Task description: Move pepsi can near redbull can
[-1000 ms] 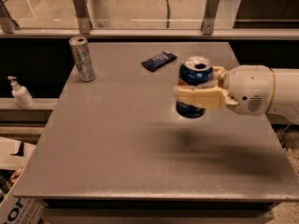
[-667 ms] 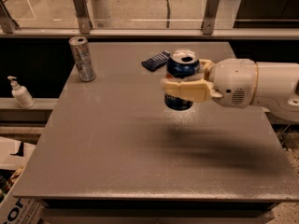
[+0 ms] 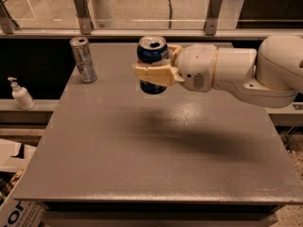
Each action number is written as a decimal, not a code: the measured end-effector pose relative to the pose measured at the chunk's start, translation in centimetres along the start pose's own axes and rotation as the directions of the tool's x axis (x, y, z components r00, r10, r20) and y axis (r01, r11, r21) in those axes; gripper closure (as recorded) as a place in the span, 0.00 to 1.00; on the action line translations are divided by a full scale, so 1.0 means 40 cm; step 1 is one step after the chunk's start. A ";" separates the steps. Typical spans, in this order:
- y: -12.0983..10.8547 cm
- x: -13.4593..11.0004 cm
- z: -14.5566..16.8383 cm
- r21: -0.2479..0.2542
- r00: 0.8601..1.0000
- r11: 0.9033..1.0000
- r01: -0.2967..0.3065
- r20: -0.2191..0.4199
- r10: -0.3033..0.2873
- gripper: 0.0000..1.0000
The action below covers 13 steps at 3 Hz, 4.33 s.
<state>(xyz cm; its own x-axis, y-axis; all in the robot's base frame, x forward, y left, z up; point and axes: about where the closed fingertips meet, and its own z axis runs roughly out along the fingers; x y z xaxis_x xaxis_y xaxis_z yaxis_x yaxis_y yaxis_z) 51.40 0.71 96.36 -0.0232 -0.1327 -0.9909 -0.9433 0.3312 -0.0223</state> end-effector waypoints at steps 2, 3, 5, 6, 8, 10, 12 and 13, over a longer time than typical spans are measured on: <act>-0.072 0.003 0.302 0.017 0.995 0.997 0.071 0.067 -0.072 1.00; -0.067 0.004 0.306 0.015 0.994 0.997 0.076 0.073 -0.077 1.00; -0.115 0.053 0.383 0.048 0.992 0.993 0.108 0.062 -0.111 1.00; -0.149 0.076 0.427 0.059 0.994 0.993 0.106 0.033 -0.108 1.00; -0.187 0.125 0.486 0.067 0.997 0.995 0.076 -0.022 -0.075 1.00; -0.186 0.148 0.533 0.055 0.998 0.998 0.044 -0.043 -0.041 1.00; -0.170 0.186 0.556 0.046 0.999 0.999 0.015 -0.050 -0.013 1.00; -0.167 0.189 0.558 0.047 0.999 0.999 0.009 -0.051 -0.006 0.82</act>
Offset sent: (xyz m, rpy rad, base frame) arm 0.0741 0.1074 -0.0191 0.0281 -0.1256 -0.0021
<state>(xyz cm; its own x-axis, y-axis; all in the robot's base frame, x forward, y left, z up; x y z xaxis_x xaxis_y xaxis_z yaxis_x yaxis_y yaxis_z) 64.93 18.33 86.06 -0.0340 -0.1826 -0.9826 -0.9268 0.3738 -0.0374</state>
